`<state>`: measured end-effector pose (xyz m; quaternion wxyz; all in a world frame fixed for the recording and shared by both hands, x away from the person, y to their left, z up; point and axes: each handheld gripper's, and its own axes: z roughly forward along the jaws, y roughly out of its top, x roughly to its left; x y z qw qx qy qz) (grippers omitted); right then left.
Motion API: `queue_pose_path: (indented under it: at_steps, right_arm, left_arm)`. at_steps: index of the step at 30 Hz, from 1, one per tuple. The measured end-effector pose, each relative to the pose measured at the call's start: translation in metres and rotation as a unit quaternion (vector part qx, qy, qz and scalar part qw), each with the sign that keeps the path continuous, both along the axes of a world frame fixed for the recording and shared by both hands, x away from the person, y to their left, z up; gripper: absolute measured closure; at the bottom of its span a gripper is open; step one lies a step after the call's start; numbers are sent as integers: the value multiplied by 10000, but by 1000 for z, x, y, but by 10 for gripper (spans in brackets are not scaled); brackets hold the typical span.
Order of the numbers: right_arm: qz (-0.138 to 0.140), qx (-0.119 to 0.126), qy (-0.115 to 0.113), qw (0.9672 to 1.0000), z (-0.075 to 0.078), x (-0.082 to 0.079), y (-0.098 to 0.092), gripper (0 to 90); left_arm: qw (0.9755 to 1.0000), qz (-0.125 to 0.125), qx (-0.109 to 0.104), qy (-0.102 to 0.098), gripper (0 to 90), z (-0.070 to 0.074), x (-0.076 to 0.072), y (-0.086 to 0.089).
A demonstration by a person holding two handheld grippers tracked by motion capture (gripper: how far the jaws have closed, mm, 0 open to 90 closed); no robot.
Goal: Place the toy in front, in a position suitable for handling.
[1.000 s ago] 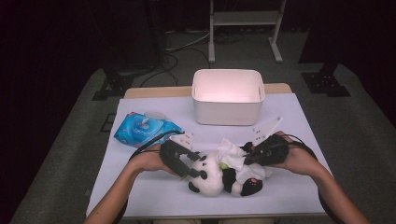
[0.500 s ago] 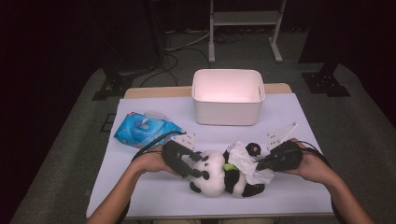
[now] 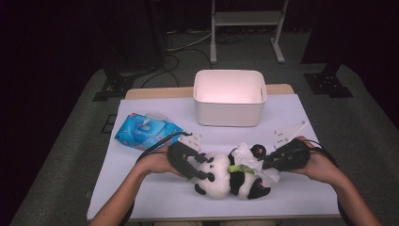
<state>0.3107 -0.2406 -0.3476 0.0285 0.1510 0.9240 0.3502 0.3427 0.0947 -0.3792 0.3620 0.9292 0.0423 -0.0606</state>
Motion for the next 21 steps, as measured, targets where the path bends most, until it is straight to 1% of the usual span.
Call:
queue_pose_path:
  at_steps: [2, 4, 6, 8, 10, 13, 15, 17, 19, 20, 21]
  right_arm:
    - [37, 7, -46, 10000, 4, 3, 7, 757]
    - [50, -1, -59, 10000, 6, 4, 10, 750]
    - [99, -56, -104, 9999, 8, 10, 21, 730]
    - [106, -63, -87, 9999, 9, 11, 23, 722]
    - [140, -112, -127, 9998, 10, 16, 30, 703]
    - [182, -180, -107, 9996, 9, 22, 39, 659]
    - [212, -228, -51, 9995, 8, 26, 43, 643]
    - [216, -252, 39, 9994, 6, 29, 47, 646]
    - [258, -226, 78, 9994, 5, 31, 49, 656]
    - [262, -224, 108, 9993, 4, 31, 49, 664]
    - [249, -206, 157, 9994, 4, 30, 49, 699]
  left_arm:
    - [10000, 1, -5, -3, 396, 0, 0, 0]
    - [10000, 10, -14, 1, 395, 0, -1, 0]
    - [10000, -3, 6, -18, 394, 0, -1, 1]
    - [10000, -3, -1, -14, 394, 0, -1, 1]
    - [10000, -3, -7, -16, 394, 0, -1, 1]
    - [10000, -8, -5, -27, 394, 0, -2, 1]
    - [10000, -20, 3, -45, 394, 0, -2, 1]
    - [10000, -13, 11, -37, 394, 0, -2, 1]
    - [10000, -38, 38, -49, 393, 0, -3, 1]
    - [10000, -34, 33, -43, 392, -1, -3, 2]
    - [10000, -27, 25, -36, 392, -1, -3, 2]
